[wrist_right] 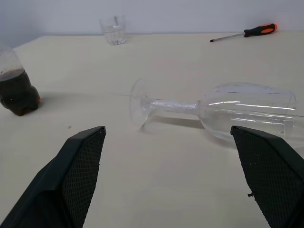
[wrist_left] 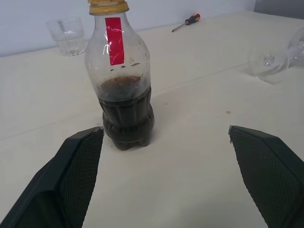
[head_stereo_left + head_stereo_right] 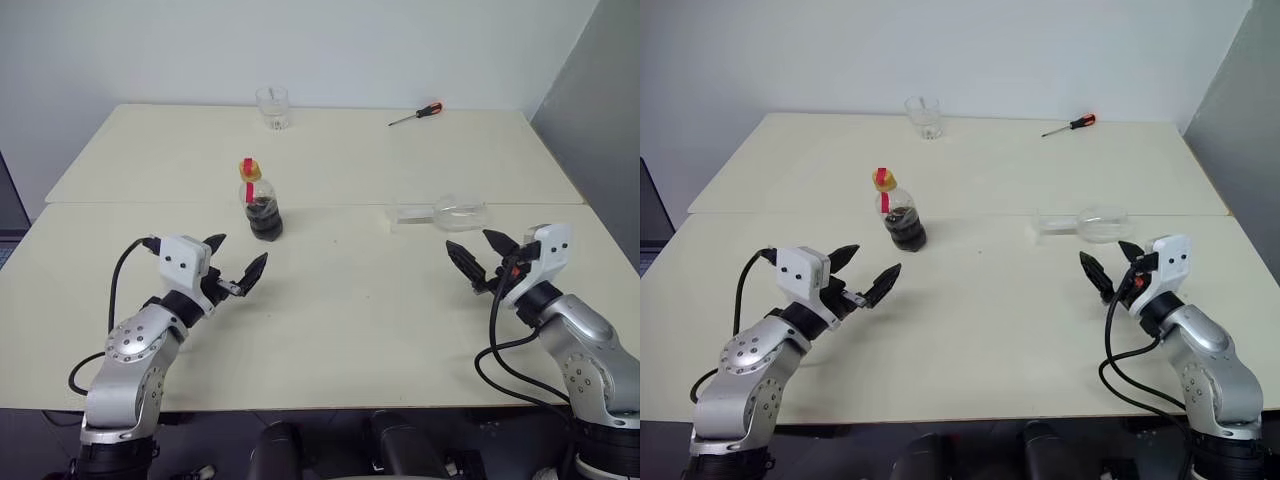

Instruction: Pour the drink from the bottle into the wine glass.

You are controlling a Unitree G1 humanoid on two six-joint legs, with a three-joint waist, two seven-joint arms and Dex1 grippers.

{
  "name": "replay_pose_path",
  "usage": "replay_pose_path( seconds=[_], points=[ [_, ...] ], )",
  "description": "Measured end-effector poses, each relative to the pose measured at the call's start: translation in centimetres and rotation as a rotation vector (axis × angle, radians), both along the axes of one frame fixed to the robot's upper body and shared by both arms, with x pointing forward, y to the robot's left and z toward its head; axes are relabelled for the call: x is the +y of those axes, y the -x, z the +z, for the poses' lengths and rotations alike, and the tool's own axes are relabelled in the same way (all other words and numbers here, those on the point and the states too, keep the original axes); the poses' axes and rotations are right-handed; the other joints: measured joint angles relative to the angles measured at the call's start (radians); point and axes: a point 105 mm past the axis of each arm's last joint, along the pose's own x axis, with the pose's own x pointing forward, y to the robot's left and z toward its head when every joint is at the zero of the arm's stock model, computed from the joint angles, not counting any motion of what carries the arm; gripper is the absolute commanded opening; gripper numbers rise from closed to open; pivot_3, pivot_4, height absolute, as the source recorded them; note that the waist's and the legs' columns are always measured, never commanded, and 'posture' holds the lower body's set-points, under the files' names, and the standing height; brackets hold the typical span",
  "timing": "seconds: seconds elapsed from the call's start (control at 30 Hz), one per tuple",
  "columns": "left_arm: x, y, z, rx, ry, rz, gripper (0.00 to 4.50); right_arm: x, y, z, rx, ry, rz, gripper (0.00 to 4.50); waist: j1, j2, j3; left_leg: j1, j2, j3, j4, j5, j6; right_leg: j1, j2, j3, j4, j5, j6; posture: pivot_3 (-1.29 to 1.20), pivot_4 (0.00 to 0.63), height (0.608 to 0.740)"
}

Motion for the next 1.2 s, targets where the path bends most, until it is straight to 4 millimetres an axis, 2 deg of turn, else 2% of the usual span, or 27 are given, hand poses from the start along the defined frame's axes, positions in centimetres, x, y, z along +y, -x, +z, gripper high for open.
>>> replay_pose_path(
  seconds=[0.2,0.3,0.43,0.57,0.73,1.0,1.2],
  points=[
    [0.1,0.2,-0.4,0.009,0.016,0.011,4.48,0.7,0.4,-0.2,0.019,0.016,0.063,4.5,0.0,0.0,0.0,0.0,0.0,0.0,0.0,0.0,0.0,0.0,0.0,0.0,0.0,0.0,0.0,0.0,0.15,0.74],
    [0.4,0.1,-0.8,0.022,0.026,0.029,4.48,1.6,0.8,-0.3,0.035,0.007,0.12,4.5,0.0,0.0,0.0,0.0,0.0,0.0,0.0,0.0,0.0,0.0,0.0,0.0,0.0,0.0,0.0,0.0,0.15,0.74],
    [0.7,-1.6,-0.9,0.022,0.032,0.077,4.48,2.6,1.0,-0.6,0.045,0.015,0.173,4.5,0.001,-0.001,0.0,0.0,0.0,-0.001,0.001,0.0,0.0,0.001,0.0,-0.002,0.0,0.0,0.0,0.0,0.15,0.74],
    [-1.6,-3.7,-0.5,0.012,0.032,0.039,4.48,5.3,2.0,-1.4,0.07,0.088,0.318,4.5,0.008,-0.001,0.0,0.0,-0.001,0.0,0.002,0.0,0.0,0.002,-0.001,-0.002,-0.001,0.0,0.0,0.0,0.15,0.74],
    [-3.0,-5.0,-2.7,0.069,0.049,0.045,4.48,7.6,4.0,-1.9,0.096,0.182,0.479,4.5,0.005,-0.001,0.0,0.0,0.0,-0.001,0.001,0.0,0.0,0.002,0.0,-0.003,0.0,0.0,0.001,0.0,0.15,0.74],
    [-2.8,-6.3,-3.0,0.032,0.048,0.103,4.48,8.5,4.8,-1.6,0.073,0.213,0.518,4.5,0.009,-0.002,0.0,-0.001,-0.001,-0.006,0.002,0.0,0.0,0.004,-0.001,-0.012,-0.001,0.0,0.001,0.0,0.15,0.74],
    [-2.7,-7.5,-2.4,-0.023,0.027,0.144,4.48,8.6,4.7,-1.9,0.076,0.245,0.512,4.5,0.013,-0.002,0.0,-0.002,-0.001,-0.01,0.002,0.0,0.0,0.005,-0.001,-0.015,0.0,0.0,0.0,0.0,0.15,0.74]
  ],
)
